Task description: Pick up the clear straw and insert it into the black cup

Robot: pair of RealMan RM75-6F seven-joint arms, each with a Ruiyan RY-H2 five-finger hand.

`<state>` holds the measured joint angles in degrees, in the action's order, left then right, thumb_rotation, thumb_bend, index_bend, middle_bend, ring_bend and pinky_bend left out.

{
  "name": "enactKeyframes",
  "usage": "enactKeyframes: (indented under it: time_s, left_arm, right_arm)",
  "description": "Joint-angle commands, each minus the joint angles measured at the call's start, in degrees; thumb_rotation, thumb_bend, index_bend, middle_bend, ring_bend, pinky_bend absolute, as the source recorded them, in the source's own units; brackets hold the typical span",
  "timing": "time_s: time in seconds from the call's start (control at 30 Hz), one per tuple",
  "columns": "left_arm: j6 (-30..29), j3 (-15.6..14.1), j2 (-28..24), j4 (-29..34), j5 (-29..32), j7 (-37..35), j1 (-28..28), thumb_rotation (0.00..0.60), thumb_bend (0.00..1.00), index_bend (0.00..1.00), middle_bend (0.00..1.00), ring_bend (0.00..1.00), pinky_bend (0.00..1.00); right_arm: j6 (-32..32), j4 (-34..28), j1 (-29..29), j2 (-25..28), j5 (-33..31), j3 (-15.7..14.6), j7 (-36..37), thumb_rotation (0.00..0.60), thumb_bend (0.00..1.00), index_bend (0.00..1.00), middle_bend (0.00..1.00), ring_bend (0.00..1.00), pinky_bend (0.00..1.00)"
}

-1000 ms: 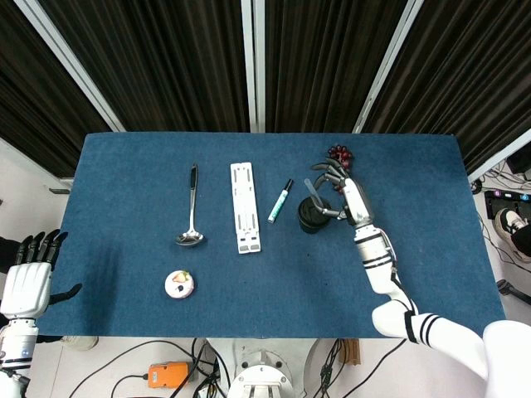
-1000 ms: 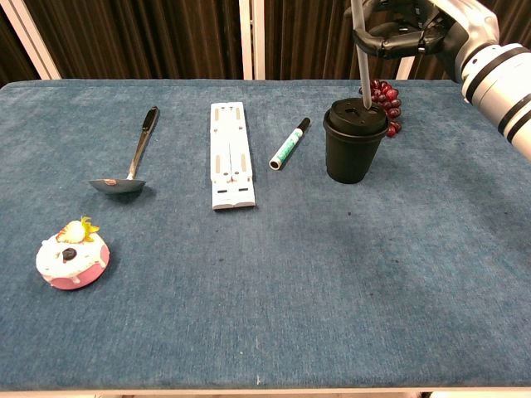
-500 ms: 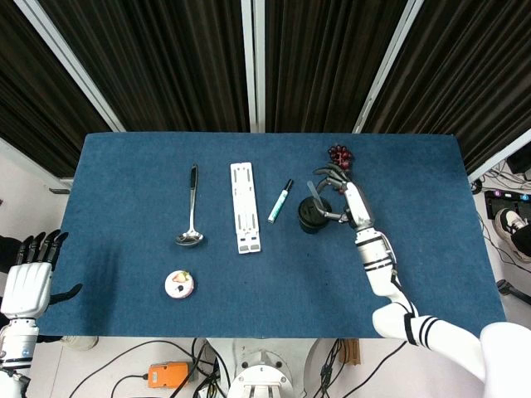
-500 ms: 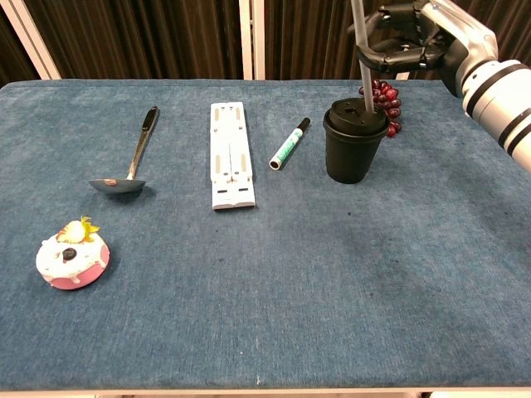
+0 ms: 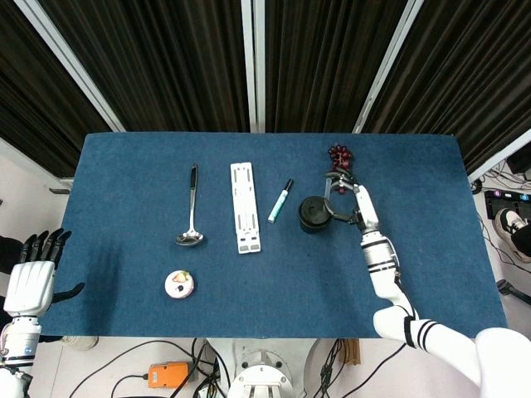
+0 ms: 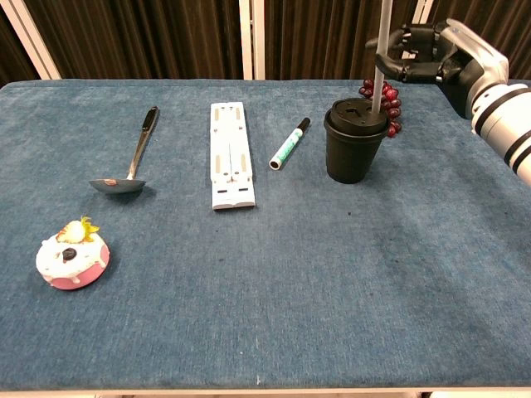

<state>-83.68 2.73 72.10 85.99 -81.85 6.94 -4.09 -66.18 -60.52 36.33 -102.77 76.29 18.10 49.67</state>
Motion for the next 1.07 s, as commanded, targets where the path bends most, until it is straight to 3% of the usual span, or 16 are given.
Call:
enactKeyframes:
  time_s: [0.03, 0.13, 0.23, 0.37, 0.5, 0.6, 0.7, 0.8, 0.9, 1.07]
  left_arm:
    - [0.0, 0.0, 0.1, -0.1, 0.0, -0.1, 0.0, 0.6, 0.06, 0.09, 0.08, 0.01, 0.0]
    - [-0.1, -0.1, 0.1, -0.3, 0.0, -0.2, 0.1, 0.6, 0.06, 0.09, 0.08, 0.01, 0.0]
    - [-0.2, -0.1, 0.1, -0.4, -0.1, -0.4, 0.1, 0.6, 0.06, 0.09, 0.08, 0.01, 0.0]
    - [-0.3, -0.1, 0.2, -0.6, -0.4, -0.7, 0.1, 0.6, 0.06, 0.09, 0.08, 0.01, 0.0]
    - [-0.1, -0.1, 0.2, -0.9, -0.4, -1.0, -0.1, 0.6, 0.06, 0.09, 0.08, 0.01, 0.0]
    - [0.0, 0.0, 0.2, -1.2, -0.4, -1.3, -0.2, 0.6, 0.06, 0.09, 0.08, 0.01, 0.0]
    - [0.2, 0.1, 0.2, -1.3, -0.4, -1.4, -0.4, 0.6, 0.06, 0.09, 0.08, 0.01, 0.0]
    - [0.2, 0.3, 0.3, -1.3, -0.6, -1.5, -0.7, 0.6, 0.06, 0.09, 0.08, 0.01, 0.0]
    - [0.2, 0.4, 0.5, -1.5, -0.7, -1.4, -0.8, 0.6, 0.06, 0.09, 0.08, 0.01, 0.0]
    - [-0.1, 0.6, 0.7, -1.4, -0.6, -1.2, -0.9, 0.6, 0.06, 0.09, 0.08, 0.01, 0.0]
  right_arm:
    - [1.0, 1.3, -0.1, -0.5, 0.6, -1.0, 1.4, 0.6, 0.62, 0.59, 0.35, 0.13, 0.15]
    - [2.0, 1.5, 0.0, 0.2, 2.2, -2.5, 2.4, 0.6, 0.55, 0.44, 0.32, 0.07, 0.07]
    - [1.2, 1.2, -0.3, 1.0, 3.7, -3.3, 2.8, 0.6, 0.41, 0.23, 0.22, 0.0, 0.01]
    - [-1.1, -0.8, -1.5, 3.1, 4.9, -3.7, 2.3, 0.6, 0.37, 0.06, 0.15, 0.0, 0.0]
    - [-4.6, -4.8, -3.7, 7.9, 5.9, -3.8, -0.1, 0.6, 0.37, 0.02, 0.14, 0.0, 0.0]
    - [-7.4, -8.7, -6.4, 13.7, 6.7, -4.6, -6.1, 0.6, 0.37, 0.02, 0.14, 0.0, 0.0]
    - [-9.1, -13.7, -9.6, 21.3, 7.4, -6.7, -16.3, 0.6, 0.37, 0.04, 0.14, 0.0, 0.0]
    - [-10.3, -19.4, -13.5, 29.5, 7.2, -9.4, -28.3, 0.6, 0.37, 0.12, 0.14, 0.01, 0.07]
    - [-13.2, -22.9, -17.3, 33.7, 6.1, -11.0, -36.1, 0.6, 0.37, 0.1, 0.14, 0.01, 0.11]
    - [-16.4, -27.4, -23.4, 39.7, 5.7, -14.3, -36.8, 0.6, 0.37, 0.09, 0.14, 0.01, 0.11]
